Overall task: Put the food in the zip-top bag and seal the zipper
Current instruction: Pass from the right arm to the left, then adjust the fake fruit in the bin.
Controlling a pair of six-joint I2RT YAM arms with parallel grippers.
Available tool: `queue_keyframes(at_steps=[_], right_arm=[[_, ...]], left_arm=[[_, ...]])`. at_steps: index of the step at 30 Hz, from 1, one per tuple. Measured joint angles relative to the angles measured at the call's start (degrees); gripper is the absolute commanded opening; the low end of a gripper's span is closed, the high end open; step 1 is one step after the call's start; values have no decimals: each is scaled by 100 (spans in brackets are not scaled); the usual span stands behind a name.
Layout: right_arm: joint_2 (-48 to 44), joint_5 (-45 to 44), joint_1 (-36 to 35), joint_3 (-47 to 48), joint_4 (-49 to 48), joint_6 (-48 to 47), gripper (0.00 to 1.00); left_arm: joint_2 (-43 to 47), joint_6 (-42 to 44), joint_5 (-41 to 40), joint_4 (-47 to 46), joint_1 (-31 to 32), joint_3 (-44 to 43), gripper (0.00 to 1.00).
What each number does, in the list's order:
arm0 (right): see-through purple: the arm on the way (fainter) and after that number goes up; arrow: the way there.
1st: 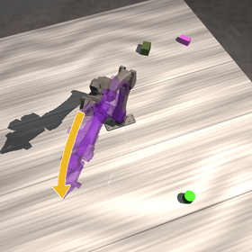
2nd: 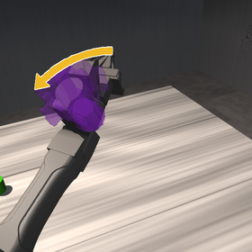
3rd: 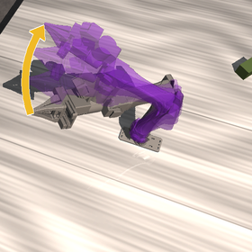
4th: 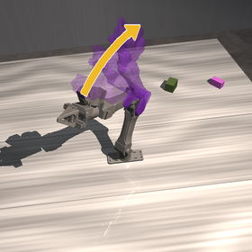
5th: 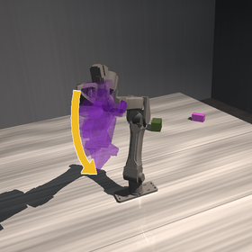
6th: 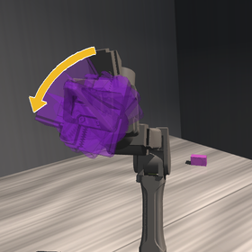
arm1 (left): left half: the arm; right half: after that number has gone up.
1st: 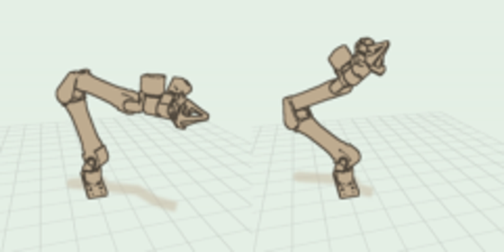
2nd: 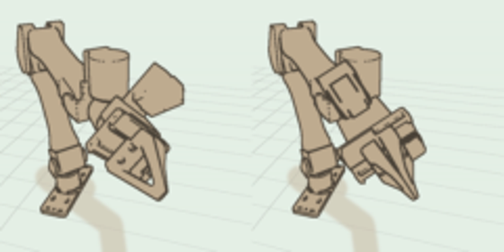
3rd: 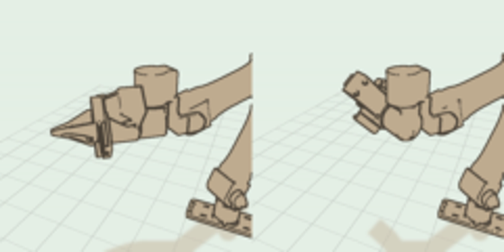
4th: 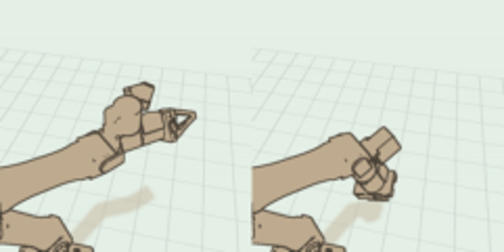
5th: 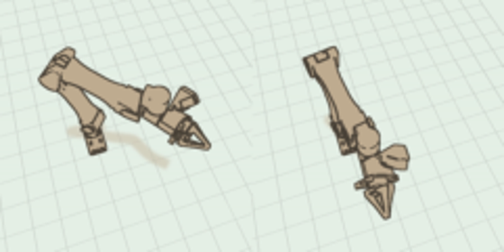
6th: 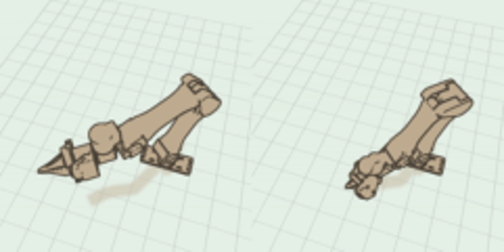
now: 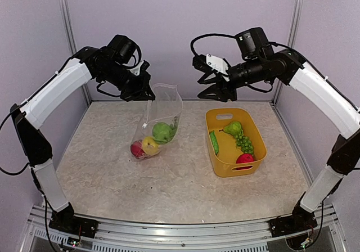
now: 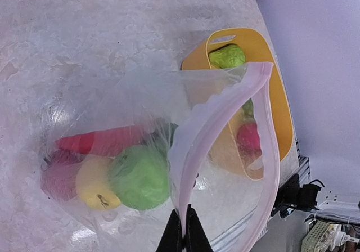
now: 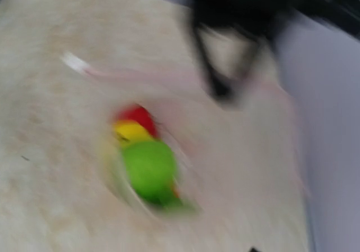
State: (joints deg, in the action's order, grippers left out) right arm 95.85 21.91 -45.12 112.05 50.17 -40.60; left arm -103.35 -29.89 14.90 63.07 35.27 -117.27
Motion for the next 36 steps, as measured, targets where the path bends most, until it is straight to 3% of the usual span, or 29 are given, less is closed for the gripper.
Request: queue_keyframes(at_steps=[4, 8, 12, 24, 30, 36], right_arm=[[-505, 214, 997, -730, -35, 212, 43], [-586, 107, 1521, -1707, -22, 315, 41], [-584, -234, 1803, -2299, 129, 323, 38], [-411, -1211, 1958, -2796, 490, -186, 42], [234, -1875, 1961, -2524, 188, -210, 62], [1029, -2415, 1974, -2212, -118, -302, 67]], left_arm=[[11, 11, -2, -31, -26, 68, 0], [15, 39, 2, -94, -42, 155, 0], [35, 48, 9, -140, -44, 227, 0], [168, 83, 9, -262, -46, 553, 0], [229, 85, 11, -269, -46, 625, 0], [321, 90, 9, -315, -52, 723, 0]])
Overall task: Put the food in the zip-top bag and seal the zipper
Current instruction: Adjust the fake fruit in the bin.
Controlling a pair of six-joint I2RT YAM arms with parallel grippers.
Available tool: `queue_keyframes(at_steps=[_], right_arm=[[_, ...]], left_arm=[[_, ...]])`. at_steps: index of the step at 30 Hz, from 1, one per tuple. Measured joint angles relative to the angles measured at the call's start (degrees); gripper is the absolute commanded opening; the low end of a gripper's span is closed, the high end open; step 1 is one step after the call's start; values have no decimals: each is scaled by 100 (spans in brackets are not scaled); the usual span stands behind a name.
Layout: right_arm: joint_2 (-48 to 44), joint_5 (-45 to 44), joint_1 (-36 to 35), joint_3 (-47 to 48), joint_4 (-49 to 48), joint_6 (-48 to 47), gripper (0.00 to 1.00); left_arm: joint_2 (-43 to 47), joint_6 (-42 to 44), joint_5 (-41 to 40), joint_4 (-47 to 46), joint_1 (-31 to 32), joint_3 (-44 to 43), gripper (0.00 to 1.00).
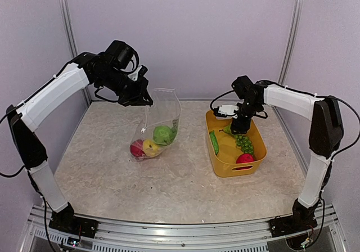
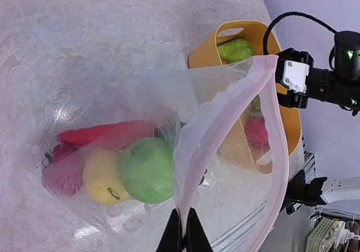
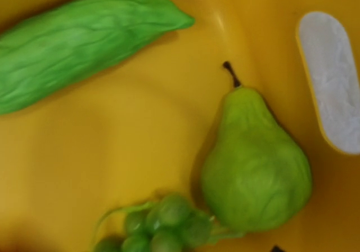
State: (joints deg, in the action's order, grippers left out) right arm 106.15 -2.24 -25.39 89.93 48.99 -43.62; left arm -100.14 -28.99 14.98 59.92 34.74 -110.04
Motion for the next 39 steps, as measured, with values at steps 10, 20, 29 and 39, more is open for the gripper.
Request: queue_keyframes(at_steps=[10, 20, 29, 39], right_arm=[[737, -568, 22, 238, -455, 11, 69], [861, -920, 81, -162, -1158, -57, 70], [894, -990, 98, -352, -1659, -48, 56], [442, -831, 7, -977, -1884, -140, 66]], left_arm=[[131, 0, 28, -105, -61, 219, 0], [140, 0, 129, -208, -70, 319, 0], [140, 0, 140, -208, -70, 319, 0], [140, 0, 195, -225, -98, 319, 0]])
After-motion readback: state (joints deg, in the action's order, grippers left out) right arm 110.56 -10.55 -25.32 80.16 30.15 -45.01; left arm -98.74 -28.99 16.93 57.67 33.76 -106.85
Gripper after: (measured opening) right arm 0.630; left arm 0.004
